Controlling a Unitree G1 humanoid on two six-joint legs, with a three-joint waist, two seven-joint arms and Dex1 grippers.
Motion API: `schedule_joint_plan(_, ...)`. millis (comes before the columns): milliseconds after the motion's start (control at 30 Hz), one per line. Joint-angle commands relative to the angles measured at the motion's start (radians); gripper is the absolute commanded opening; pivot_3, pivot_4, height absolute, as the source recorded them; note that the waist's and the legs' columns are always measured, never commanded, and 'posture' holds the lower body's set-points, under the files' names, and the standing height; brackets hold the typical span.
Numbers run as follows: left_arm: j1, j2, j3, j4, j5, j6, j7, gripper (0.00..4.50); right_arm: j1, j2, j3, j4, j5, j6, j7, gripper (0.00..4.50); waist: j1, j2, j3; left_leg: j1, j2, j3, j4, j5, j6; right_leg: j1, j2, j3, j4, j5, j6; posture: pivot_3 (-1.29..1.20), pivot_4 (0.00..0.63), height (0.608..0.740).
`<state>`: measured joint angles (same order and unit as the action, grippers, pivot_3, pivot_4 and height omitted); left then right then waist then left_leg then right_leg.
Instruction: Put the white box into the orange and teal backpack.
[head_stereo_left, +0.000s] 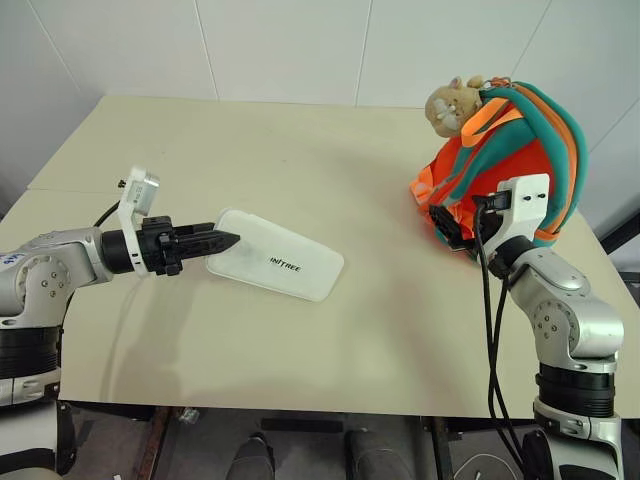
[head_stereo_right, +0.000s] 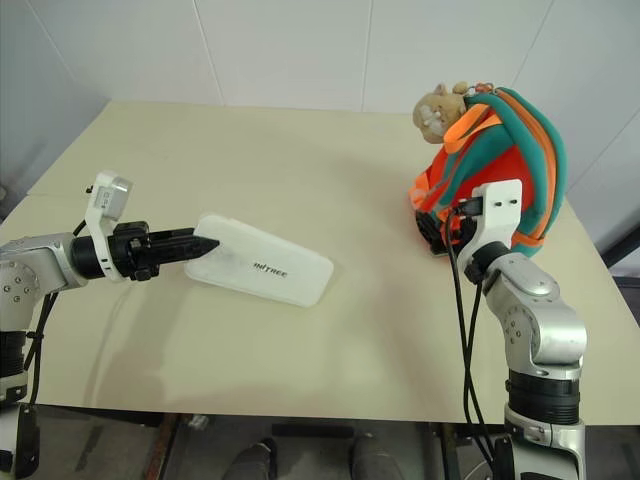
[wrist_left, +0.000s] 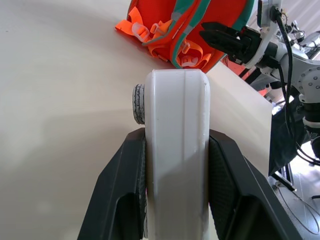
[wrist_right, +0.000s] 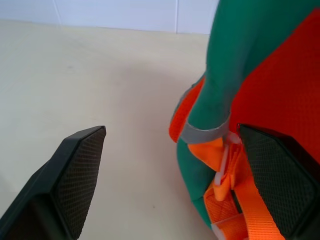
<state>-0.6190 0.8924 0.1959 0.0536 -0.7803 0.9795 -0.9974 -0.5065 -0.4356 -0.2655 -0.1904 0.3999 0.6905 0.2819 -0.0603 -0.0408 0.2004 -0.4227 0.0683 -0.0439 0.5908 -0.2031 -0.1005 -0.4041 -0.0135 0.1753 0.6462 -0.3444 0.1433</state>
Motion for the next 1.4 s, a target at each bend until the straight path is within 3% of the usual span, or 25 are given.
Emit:
schedule_joint_plan(33, -0.006, 0.038, -0.024, -0.005, 0.058, -0.026, -0.003, 1.26, -0.024, -0.003, -0.008, -0.009, -0.013, -0.036, -0.015, 4.5, 0.0, 0.0, 0.0, 0.0, 0.0, 0.0, 0.0, 0.0, 0.0, 0.0, 0.0, 0.0, 0.0, 0.0, 0.0, 0.0, 0.15, 0.74)
schedule_joint_plan(333, 0.009, 0.133, -0.166, -0.011, 0.177, -0.062, -0.051, 1.26, -0.046, 0.017, 0.013, 0.05, -0.068, -0.069, -0.059, 4.5, 0.001, 0.0, 0.0, 0.001, 0.0, 0.0, 0.001, 0.0, 0.0, 0.001, 0.0, 0.0, 0.001, 0.0, 0.0, 0.0, 0.15, 0.74)
schedule_joint_plan(633, 0.002, 0.134, -0.171, -0.023, 0.192, -0.049, -0.056, 1.26, -0.09, 0.058, 0.022, 0.111, -0.096, -0.099, -0.106, 4.5, -0.004, 0.0, 0.0, 0.0, 0.0, 0.0, 0.001, 0.001, 0.0, 0.0, 0.0, 0.0, 0.002, 0.0, 0.0, 0.0, 0.15, 0.74)
schedule_joint_plan(867, 0.001, 0.123, -0.162, -0.032, 0.185, -0.034, -0.044, 1.26, -0.192, 0.112, 0.029, 0.271, -0.122, -0.201, -0.125, 4.5, -0.023, 0.0, 0.0, 0.0, 0.0, 0.0, 0.001, 0.001, 0.0, 0.0, 0.0, 0.0, 0.002, 0.0, 0.0, 0.0, 0.15, 0.74)
schedule_joint_plan(1167, -0.004, 0.104, -0.139, -0.043, 0.17, -0.022, -0.017, 1.26, -0.424, 0.16, 0.022, 0.662, -0.155, -0.429, -0.142, 4.5, -0.037, 0.0, 0.0, 0.0, 0.0, 0.0, 0.001, 0.001, 0.0, -0.002, 0.0, 0.0, 0.006, 0.0, 0.0, 0.0, 0.15, 0.74)
schedule_joint_plan(1267, 0.004, 0.1, -0.125, -0.054, 0.163, -0.016, -0.007, 1.26, -0.463, 0.166, 0.02, 0.709, -0.145, -0.464, -0.135, 3.88, -0.038, 0.0, 0.0, 0.0, 0.0, 0.0, 0.0, 0.001, 0.0, -0.002, 0.0, 0.0, 0.006, 0.0, 0.0, 0.0, 0.15, 0.74)
schedule_joint_plan(1400, 0.02, 0.102, -0.104, -0.067, 0.154, -0.01, -0.001, 1.26, -0.489, 0.169, 0.033, 0.726, -0.139, -0.477, -0.109, 2.45, -0.048, 0.0, 0.0, 0.0, 0.0, 0.0, 0.0, 0.001, 0.0, -0.002, 0.0, 0.0, 0.007, 0.0, 0.0, 0.0, 0.15, 0.74)
